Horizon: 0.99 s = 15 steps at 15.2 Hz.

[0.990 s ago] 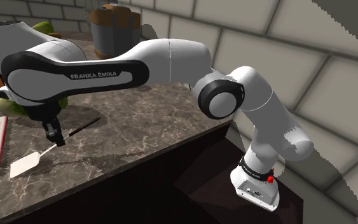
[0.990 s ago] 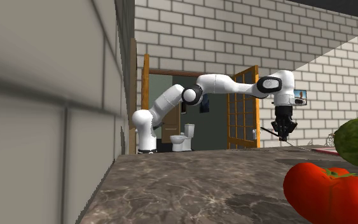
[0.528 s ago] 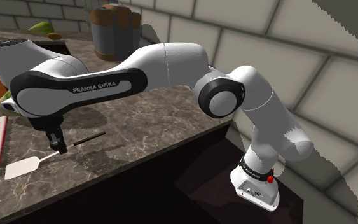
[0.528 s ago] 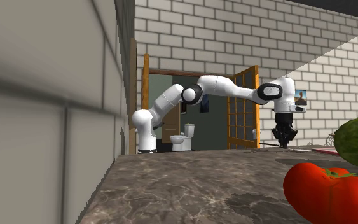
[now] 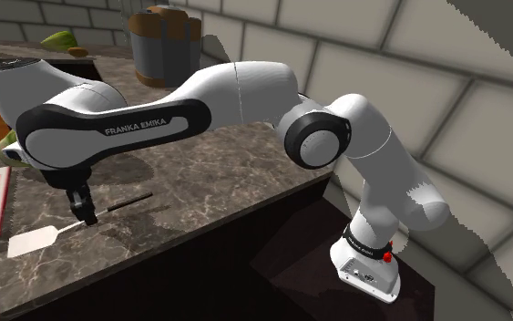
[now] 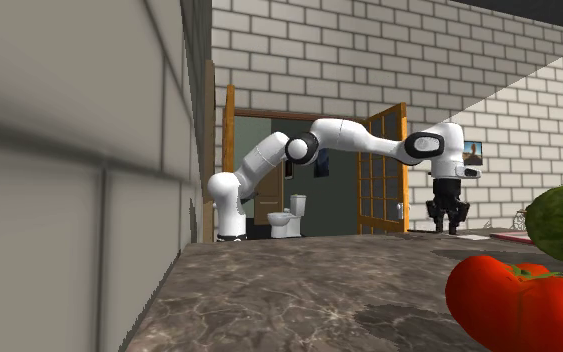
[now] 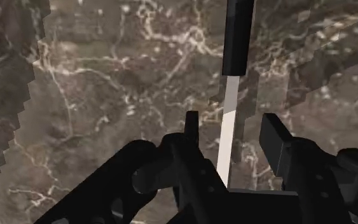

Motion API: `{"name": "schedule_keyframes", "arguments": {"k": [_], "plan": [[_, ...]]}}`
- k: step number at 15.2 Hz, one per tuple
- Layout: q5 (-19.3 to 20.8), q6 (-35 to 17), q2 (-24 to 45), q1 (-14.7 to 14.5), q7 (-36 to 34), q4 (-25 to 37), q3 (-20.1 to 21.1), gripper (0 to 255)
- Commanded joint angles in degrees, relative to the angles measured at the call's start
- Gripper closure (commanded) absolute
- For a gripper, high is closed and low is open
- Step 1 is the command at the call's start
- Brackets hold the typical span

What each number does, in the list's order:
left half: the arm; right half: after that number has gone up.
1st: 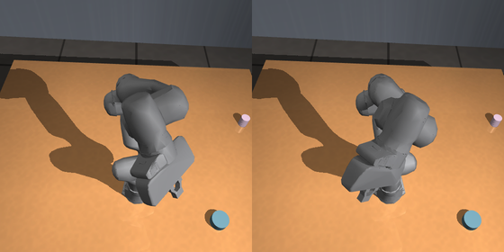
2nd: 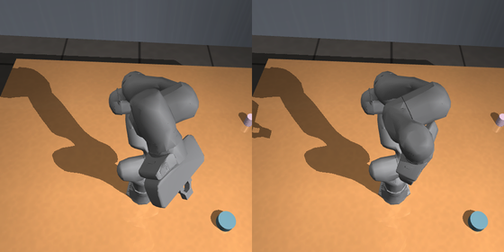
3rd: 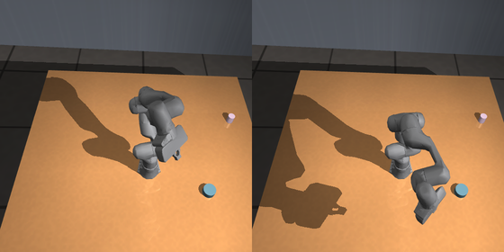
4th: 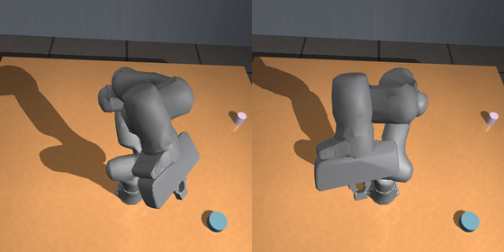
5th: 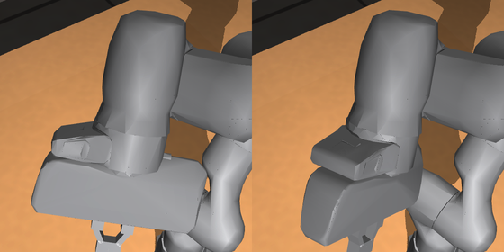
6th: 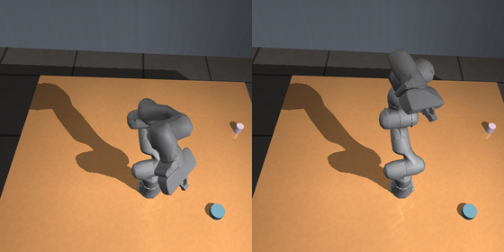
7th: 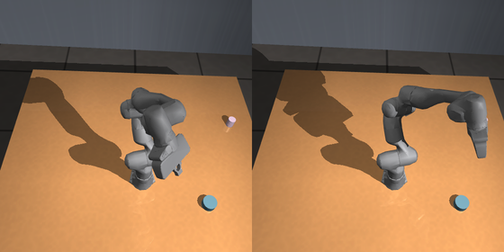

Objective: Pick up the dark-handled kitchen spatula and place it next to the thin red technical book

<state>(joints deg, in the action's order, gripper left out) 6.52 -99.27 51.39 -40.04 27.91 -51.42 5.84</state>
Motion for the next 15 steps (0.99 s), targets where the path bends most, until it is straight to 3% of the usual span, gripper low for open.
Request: {"name": "schedule_keyframes", "arguments": {"k": [1, 5, 9, 15], "plan": [[0.0, 0.0, 0.0, 0.0, 0.0, 0.0, 0.0, 0], [0.0, 0.0, 0.0, 0.0, 0.0, 0.0, 0.0, 0], [0.0, 10.3, 3.9, -1.0, 0.6, 14.3, -0.2, 0], [0.0, 10.4, 4.0, -1.0, 0.6, 14.4, -0.2, 0]]}}
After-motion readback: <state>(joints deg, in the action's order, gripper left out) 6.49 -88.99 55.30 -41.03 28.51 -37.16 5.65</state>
